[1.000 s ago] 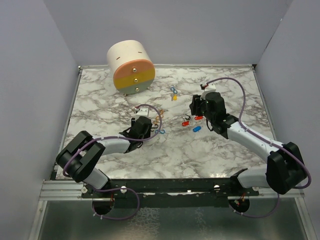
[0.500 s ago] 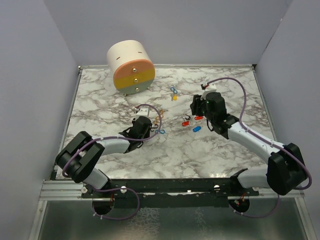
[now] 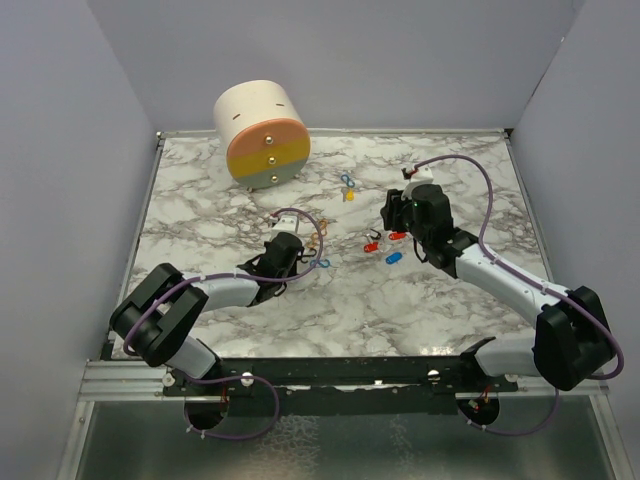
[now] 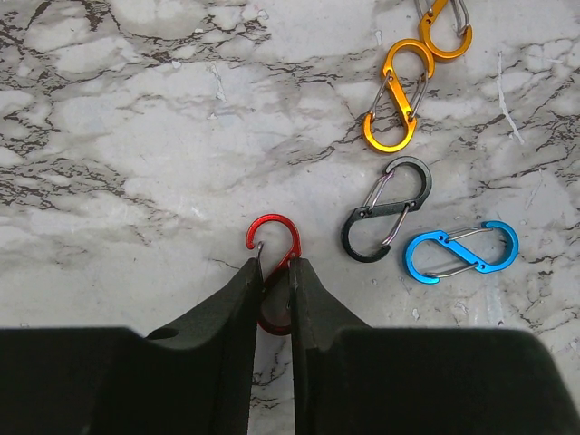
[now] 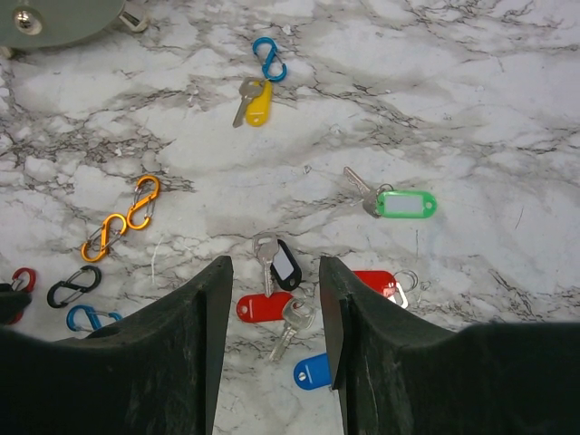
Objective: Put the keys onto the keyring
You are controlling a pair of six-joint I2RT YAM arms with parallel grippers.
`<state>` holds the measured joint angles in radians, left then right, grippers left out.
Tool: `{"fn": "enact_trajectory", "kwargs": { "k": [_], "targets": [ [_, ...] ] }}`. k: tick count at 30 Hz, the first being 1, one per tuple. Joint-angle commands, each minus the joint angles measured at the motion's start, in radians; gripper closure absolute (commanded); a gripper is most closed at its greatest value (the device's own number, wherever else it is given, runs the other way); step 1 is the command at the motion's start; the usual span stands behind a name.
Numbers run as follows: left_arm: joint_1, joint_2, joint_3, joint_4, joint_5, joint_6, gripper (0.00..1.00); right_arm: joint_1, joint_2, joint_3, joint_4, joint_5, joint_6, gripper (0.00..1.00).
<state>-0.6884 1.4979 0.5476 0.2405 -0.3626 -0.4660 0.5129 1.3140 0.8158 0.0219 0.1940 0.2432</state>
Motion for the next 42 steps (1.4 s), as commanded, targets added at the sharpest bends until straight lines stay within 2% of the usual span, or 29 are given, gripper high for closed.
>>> {"fn": "enact_trajectory", "kwargs": {
  "k": [1, 9, 13, 16, 18, 23, 29, 33, 38, 42],
  "targets": [
    [0.001, -0.005, -0.019, -0.068, 0.043, -0.012, 1.0, 0.001, -0.019, -0.01, 0.005, 0.028, 0.014, 0.57],
    [0.001, 0.005, -0.002, -0.08, 0.055, -0.001, 1.0, 0.001, -0.02, -0.008, 0.003, 0.032, 0.014, 0.57],
    [0.001, 0.037, 0.015, -0.094, 0.064, -0.002, 0.78, 0.001, -0.022, -0.009, 0.003, 0.033, 0.013, 0.58],
    [0.001, 0.046, 0.013, -0.096, 0.067, -0.003, 0.7, 0.001, -0.021, -0.008, 0.002, 0.033, 0.014, 0.58],
    [0.001, 0.042, 0.01, -0.097, 0.064, -0.002, 0.61, 0.001, -0.023, -0.008, 0.003, 0.033, 0.014, 0.58],
    [0.001, 0.03, 0.011, -0.111, 0.054, -0.003, 0.55, 0.001, -0.021, -0.009, 0.003, 0.033, 0.014, 0.58],
    [0.001, 0.023, 0.009, -0.123, 0.06, -0.01, 0.56, 0.001, -0.024, -0.009, 0.002, 0.033, 0.014, 0.59],
    [0.002, 0.022, 0.009, -0.129, 0.063, -0.018, 0.61, 0.001, -0.024, -0.01, 0.003, 0.033, 0.014, 0.59],
    [0.001, 0.028, 0.011, -0.131, 0.063, -0.023, 0.76, 0.001, -0.02, -0.009, 0.003, 0.032, 0.014, 0.59],
    [0.001, 0.044, 0.02, -0.131, 0.068, -0.02, 0.98, 0.001, -0.022, -0.008, 0.002, 0.031, 0.014, 0.59]
  ]
}}
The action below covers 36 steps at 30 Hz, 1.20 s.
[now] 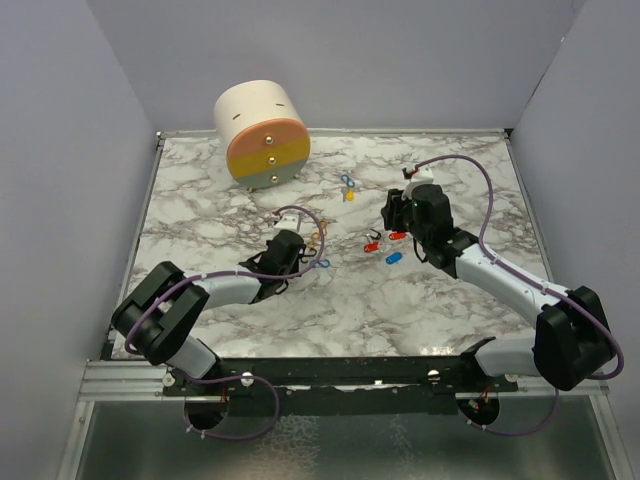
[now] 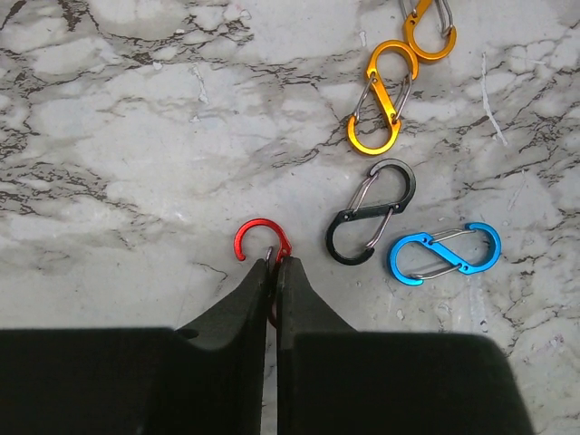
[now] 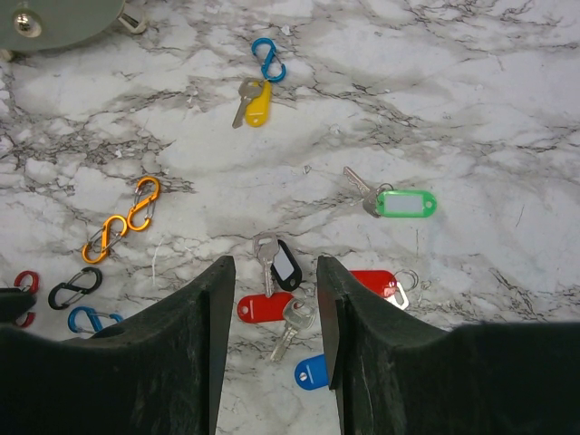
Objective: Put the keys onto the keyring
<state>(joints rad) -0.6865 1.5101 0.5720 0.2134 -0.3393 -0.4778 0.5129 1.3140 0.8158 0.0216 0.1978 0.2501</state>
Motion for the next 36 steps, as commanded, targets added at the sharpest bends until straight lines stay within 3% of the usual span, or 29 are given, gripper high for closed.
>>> {"fn": "enact_trajectory", "kwargs": {
  "k": [1, 17, 36],
  "targets": [
    [-0.001, 0.035, 0.001, -0.103, 0.046, -0.008, 1.0, 0.001, -0.024, -0.009, 0.003, 0.028, 0.007, 0.58],
    [-0.001, -0.008, 0.044, -0.099, 0.041, 0.019, 1.0, 0.001, 0.024, 0.013, -0.018, 0.041, 0.011, 0.6],
    [-0.001, -0.101, 0.162, -0.166, 0.035, 0.053, 1.0, -0.069, 0.42, 0.233, -0.143, 0.118, 0.074, 0.69]
  ]
}}
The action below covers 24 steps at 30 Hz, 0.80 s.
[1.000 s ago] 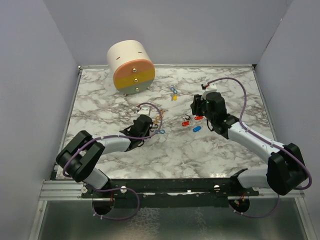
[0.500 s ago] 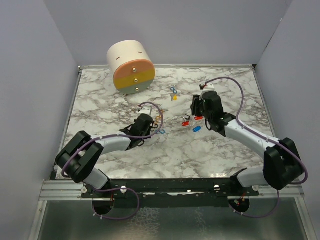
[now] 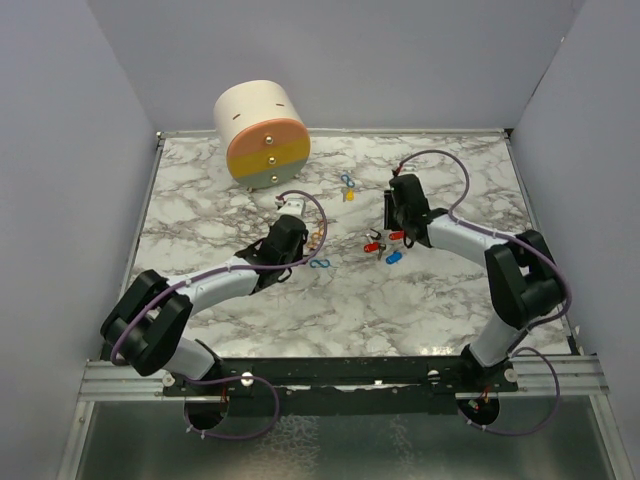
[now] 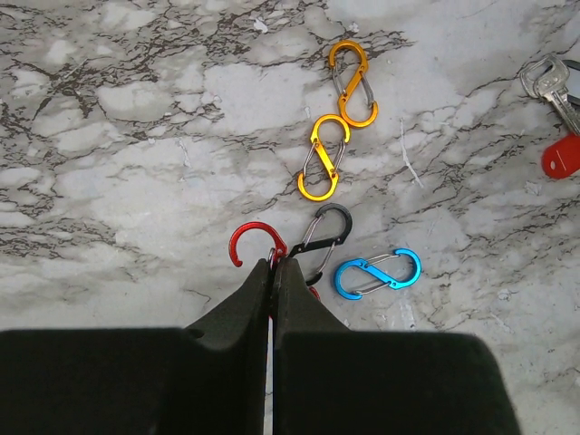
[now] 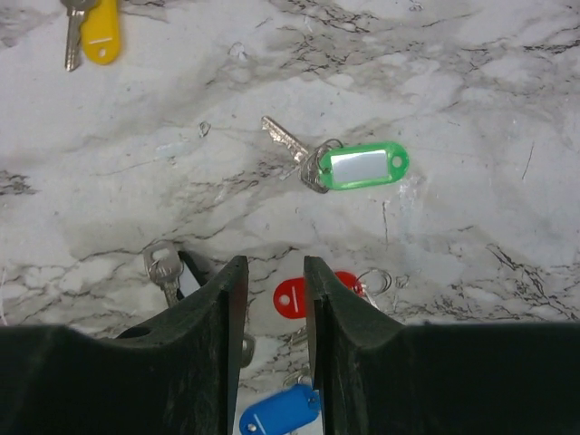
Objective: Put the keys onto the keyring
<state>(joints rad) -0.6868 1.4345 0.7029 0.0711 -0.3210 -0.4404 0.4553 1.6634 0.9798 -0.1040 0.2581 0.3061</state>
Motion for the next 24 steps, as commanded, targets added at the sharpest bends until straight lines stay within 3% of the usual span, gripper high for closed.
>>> {"fn": "enact_trajectory", "kwargs": {
  "k": [1, 12, 24],
  "targets": [
    [0.0, -0.027, 0.032, -0.024, 0.018, 0.016, 1.0, -0.013, 0.089, 0.087, -0.021, 0.069, 0.018, 0.7],
    [0.0, -0.03, 0.032, -0.02, 0.023, 0.023, 1.0, -0.051, 0.231, 0.24, -0.053, 0.1, 0.007, 0.73],
    [0.0, -0.045, 0.03, -0.023, 0.027, 0.025, 1.0, -0.075, 0.314, 0.295, -0.066, 0.078, 0.006, 0.74]
  ]
}}
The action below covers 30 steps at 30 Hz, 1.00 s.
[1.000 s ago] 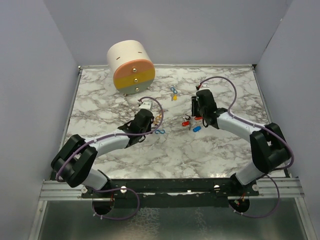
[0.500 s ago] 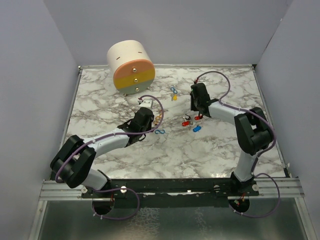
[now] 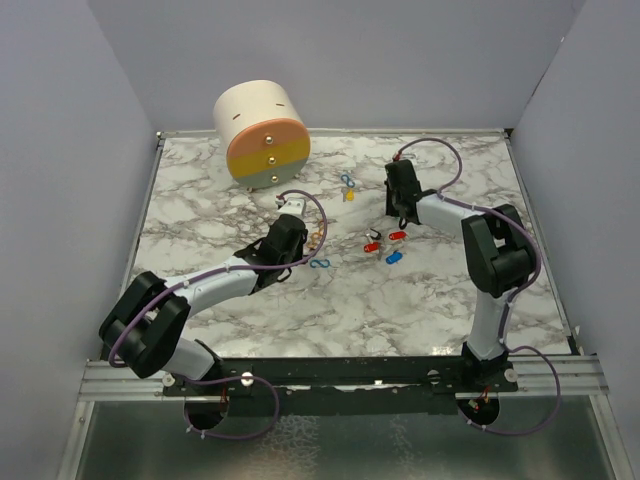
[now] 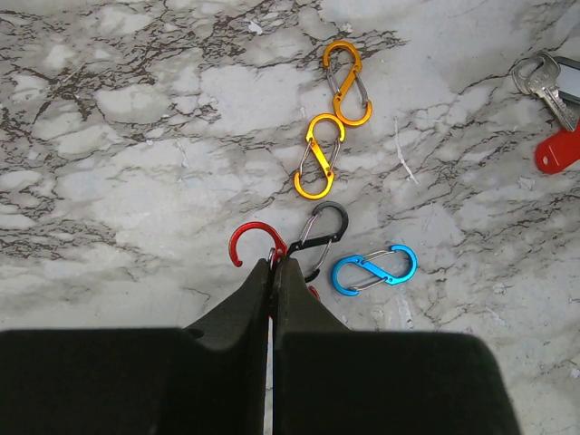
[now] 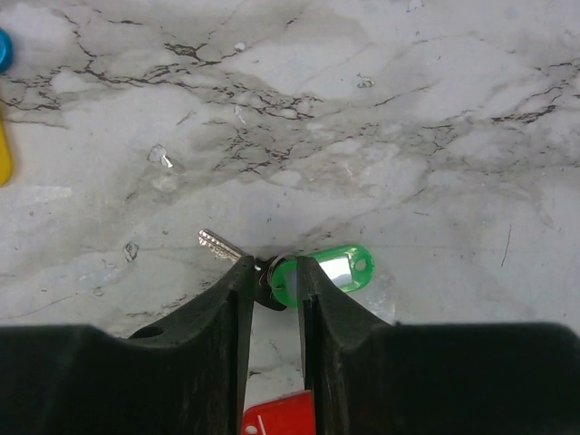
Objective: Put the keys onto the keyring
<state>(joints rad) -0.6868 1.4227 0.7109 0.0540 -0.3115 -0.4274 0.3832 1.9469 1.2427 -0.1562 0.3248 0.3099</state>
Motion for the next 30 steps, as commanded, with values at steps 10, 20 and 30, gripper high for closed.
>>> {"fn": "enact_trajectory", "kwargs": {
  "k": [10, 20, 30],
  "targets": [
    [0.0, -0.029, 0.018, -0.004, 0.02, 0.012, 1.0, -0.008, 0.049, 0.04, -0.015, -0.001, 0.002, 0.75],
    [0.0, -0.018, 0.016, 0.0, 0.022, 0.013, 1.0, -0.01, 0.068, 0.053, -0.021, 0.003, 0.0, 0.79],
    [0.0, -0.012, 0.016, 0.003, 0.024, 0.01, 1.0, -0.012, 0.053, 0.044, -0.028, 0.035, 0.008, 0.98]
  ]
}}
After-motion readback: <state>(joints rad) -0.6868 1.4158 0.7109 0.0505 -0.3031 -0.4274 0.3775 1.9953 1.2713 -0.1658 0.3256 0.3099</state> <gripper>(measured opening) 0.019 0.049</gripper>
